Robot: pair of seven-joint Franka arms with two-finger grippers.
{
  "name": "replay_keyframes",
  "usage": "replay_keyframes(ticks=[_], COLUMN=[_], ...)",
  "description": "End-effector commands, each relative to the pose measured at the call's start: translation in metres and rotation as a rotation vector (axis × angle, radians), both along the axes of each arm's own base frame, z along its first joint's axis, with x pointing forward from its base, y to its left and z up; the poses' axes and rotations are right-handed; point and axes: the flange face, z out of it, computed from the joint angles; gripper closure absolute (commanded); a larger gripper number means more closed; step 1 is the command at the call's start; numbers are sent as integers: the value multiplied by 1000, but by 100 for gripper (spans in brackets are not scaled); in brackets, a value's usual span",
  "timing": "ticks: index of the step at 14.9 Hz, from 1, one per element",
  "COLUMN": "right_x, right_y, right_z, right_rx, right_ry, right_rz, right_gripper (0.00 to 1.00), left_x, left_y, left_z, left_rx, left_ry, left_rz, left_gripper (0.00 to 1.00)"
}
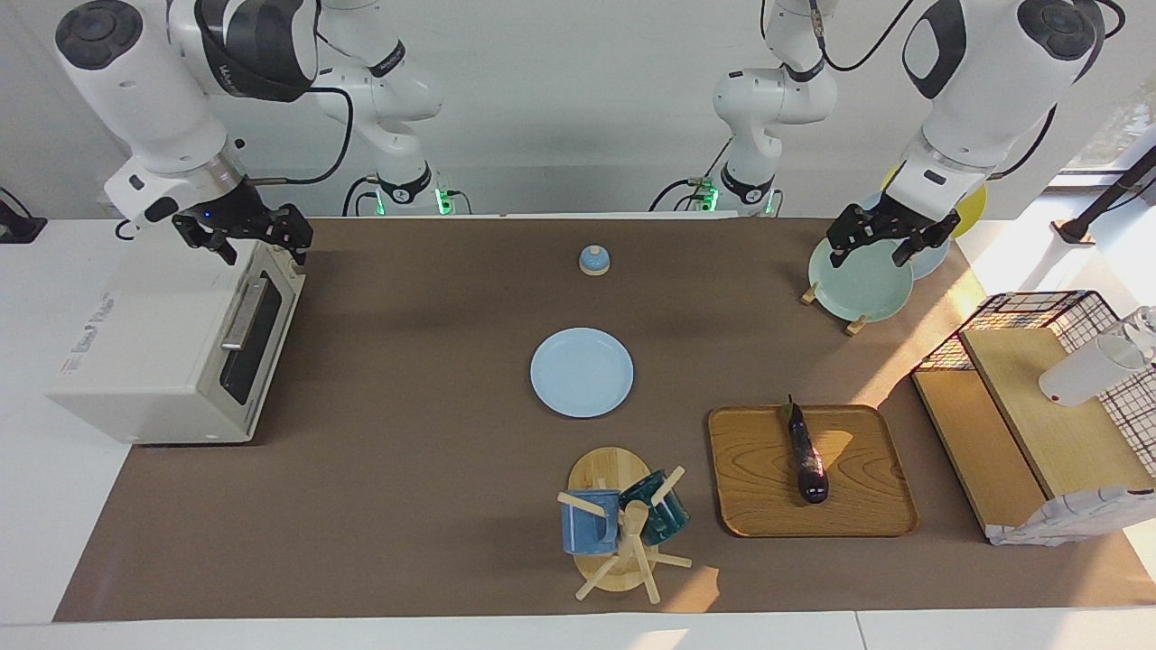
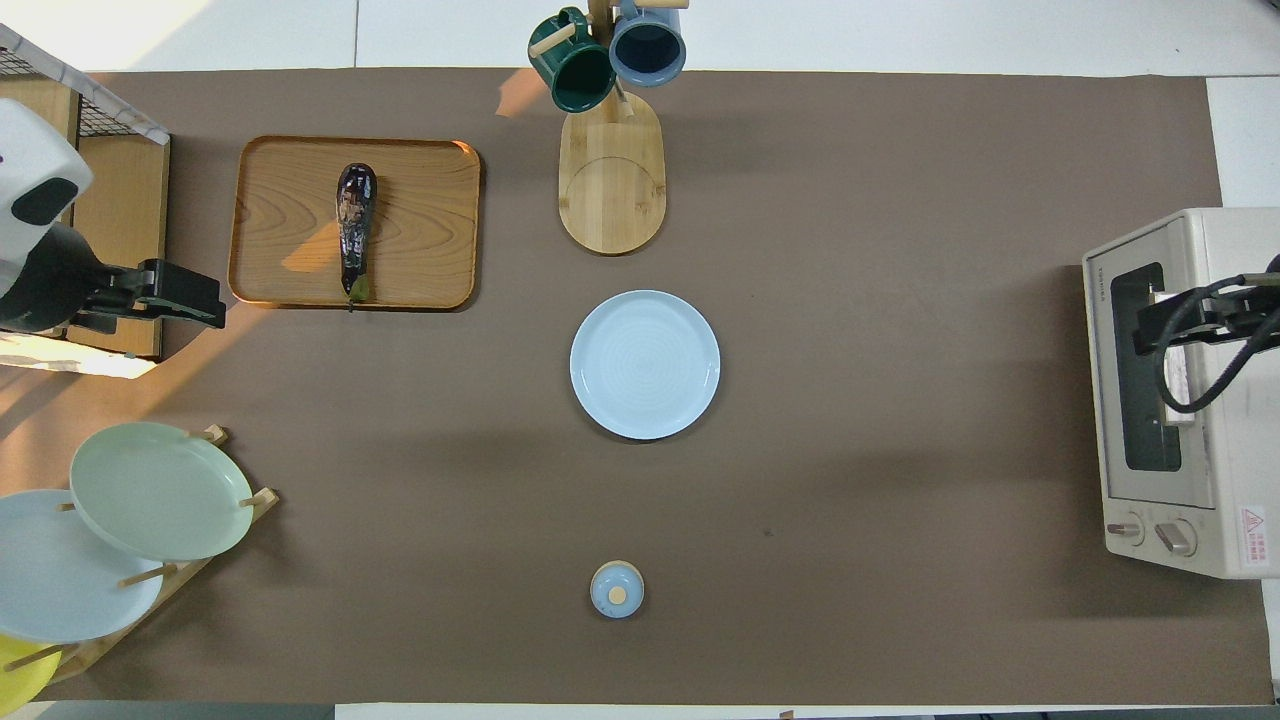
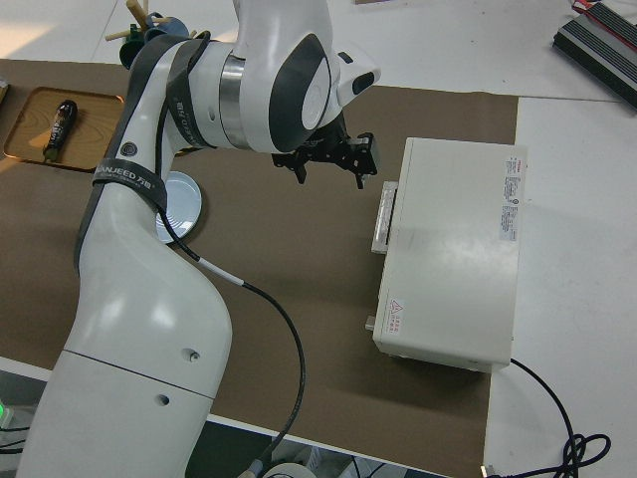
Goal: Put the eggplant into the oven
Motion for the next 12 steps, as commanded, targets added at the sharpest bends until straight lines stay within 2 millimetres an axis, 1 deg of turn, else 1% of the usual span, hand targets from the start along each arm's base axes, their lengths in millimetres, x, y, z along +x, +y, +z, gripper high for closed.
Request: replay_keyframes(ticks=[1, 3, 8, 12], right_x=[-3, -1, 0, 0], right_y=[6, 16, 18, 19], right_z=[4, 5, 7, 7], right_rx=[31, 61, 62, 61], right_ry=[-20, -33, -47, -47], right_rz=[-2, 11, 10, 10], right_gripper=[0, 0, 0, 0], left_x=[-2, -3, -4, 2], left_y=[-2, -2, -4, -4], left_z=[0, 0, -2, -4], left_rx=[10, 10, 10, 4], left_ry=[-15, -13, -19, -63], left_rz=[6, 8, 4, 9], left_gripper=[0, 0, 0, 0])
